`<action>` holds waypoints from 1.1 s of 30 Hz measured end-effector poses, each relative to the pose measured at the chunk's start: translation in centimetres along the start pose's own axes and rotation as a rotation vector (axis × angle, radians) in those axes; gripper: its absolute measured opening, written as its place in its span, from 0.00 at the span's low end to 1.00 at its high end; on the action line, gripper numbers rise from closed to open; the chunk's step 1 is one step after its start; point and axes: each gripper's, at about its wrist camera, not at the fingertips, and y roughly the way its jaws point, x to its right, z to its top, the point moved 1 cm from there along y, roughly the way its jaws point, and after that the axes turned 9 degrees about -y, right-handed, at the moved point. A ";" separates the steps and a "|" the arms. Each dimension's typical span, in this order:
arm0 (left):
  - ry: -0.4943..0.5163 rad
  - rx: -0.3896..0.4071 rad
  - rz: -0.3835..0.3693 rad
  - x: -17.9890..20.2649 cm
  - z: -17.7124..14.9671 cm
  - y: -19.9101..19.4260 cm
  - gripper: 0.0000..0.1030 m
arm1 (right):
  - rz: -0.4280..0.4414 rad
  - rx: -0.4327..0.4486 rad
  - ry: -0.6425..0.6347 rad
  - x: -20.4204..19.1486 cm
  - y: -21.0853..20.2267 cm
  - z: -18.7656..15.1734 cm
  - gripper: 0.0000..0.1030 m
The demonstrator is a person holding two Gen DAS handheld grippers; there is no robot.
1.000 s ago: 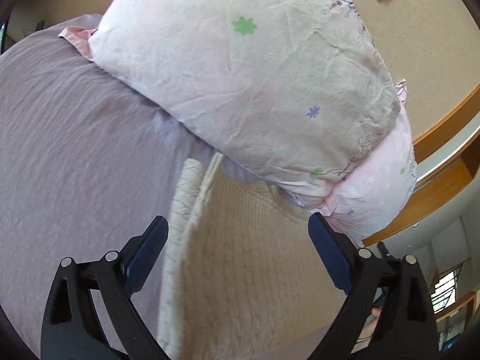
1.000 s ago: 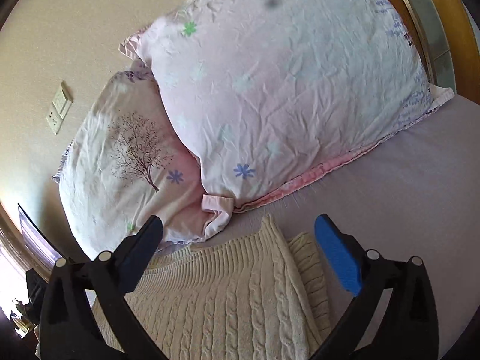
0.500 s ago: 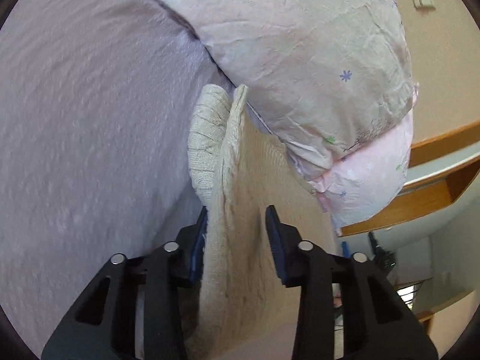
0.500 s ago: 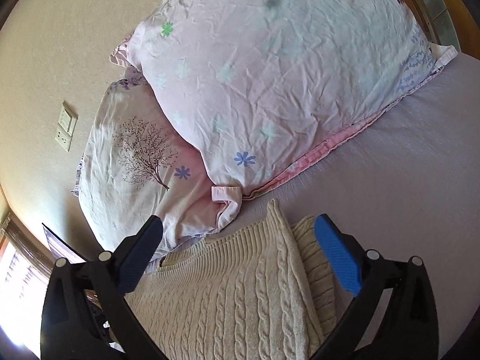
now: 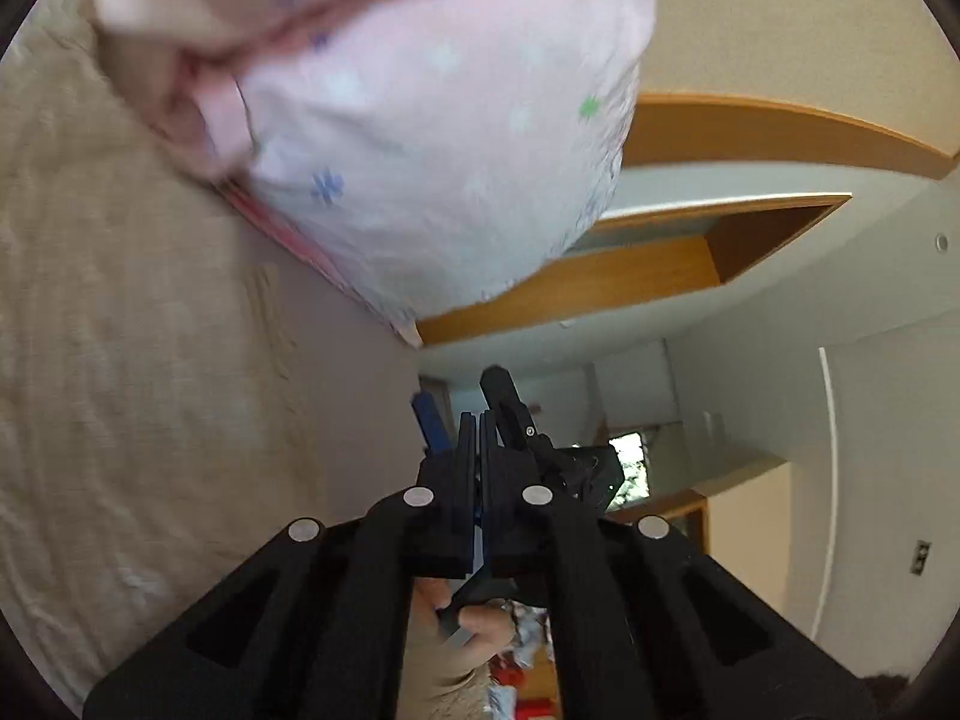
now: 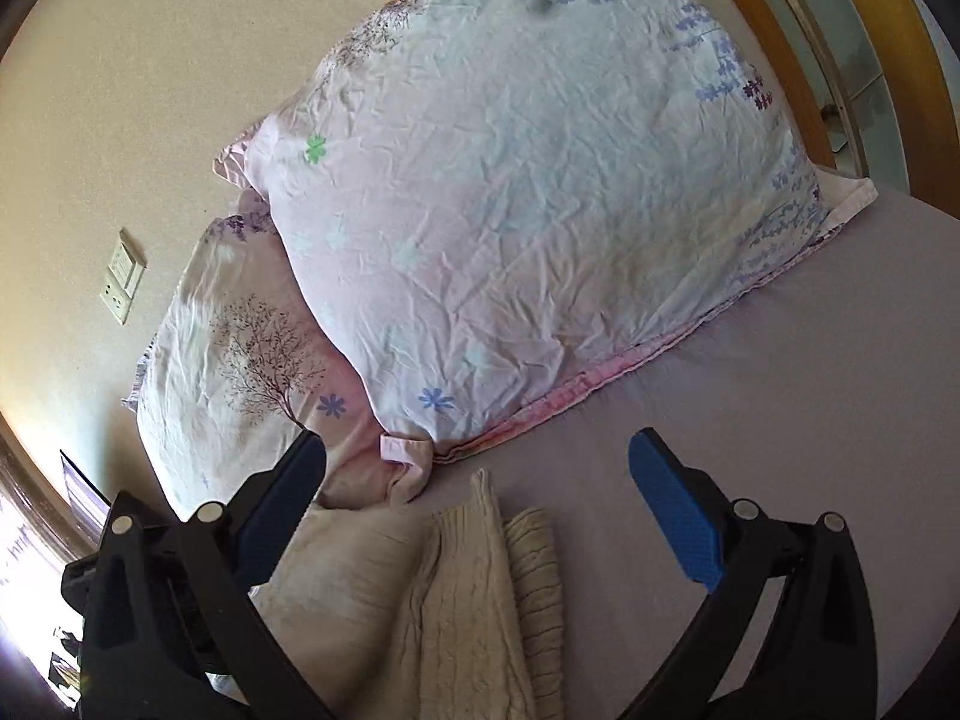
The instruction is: Fold small clothes
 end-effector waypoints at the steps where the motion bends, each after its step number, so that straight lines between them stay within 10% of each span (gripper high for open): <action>1: -0.033 -0.035 -0.013 -0.4 -0.1 1.8 0.00 | 0.011 -0.018 0.001 0.2 0.1 0.0 0.98; 5: 0.129 -0.012 0.001 3.0 -1.7 -1.1 0.05 | 0.218 -0.093 0.002 -0.3 0.2 -0.1 0.98; 7: 0.236 0.113 0.125 4.7 -2.3 -5.7 0.36 | 0.381 -0.192 -0.015 -2.0 1.4 -0.8 0.97; 8: 0.264 0.177 0.188 5.2 -2.4 -7.9 0.73 | 0.430 -0.256 -0.032 -3.0 2.2 -1.5 0.96; 9: 0.276 0.245 0.242 5.2 -2.6 -10.2 0.81 | 0.437 -0.318 -0.057 -4.0 3.0 -2.2 0.95; 16: 0.248 0.424 0.587 2.9 -3.2 -19.8 0.81 | 0.280 -0.562 -0.154 -6.0 7.0 -6.5 0.55; 21: 0.222 0.408 0.614 0.7 -3.5 -21.3 0.82 | 0.259 -0.576 -0.180 -6.5 6.9 -7.5 0.47; 23: 0.210 0.394 0.606 0.2 -3.5 -21.0 0.82 | 0.260 -0.561 -0.240 -7.8 6.6 -7.8 0.19; 30: 0.225 0.325 0.590 -0.4 -3.4 -17.1 0.85 | 0.148 -0.247 -0.255 -8.1 0.6 -2.2 0.15; 33: 0.225 0.278 0.569 -1.3 -3.0 -14.8 0.88 | -0.049 -0.326 -0.192 -3.8 0.9 -2.3 0.29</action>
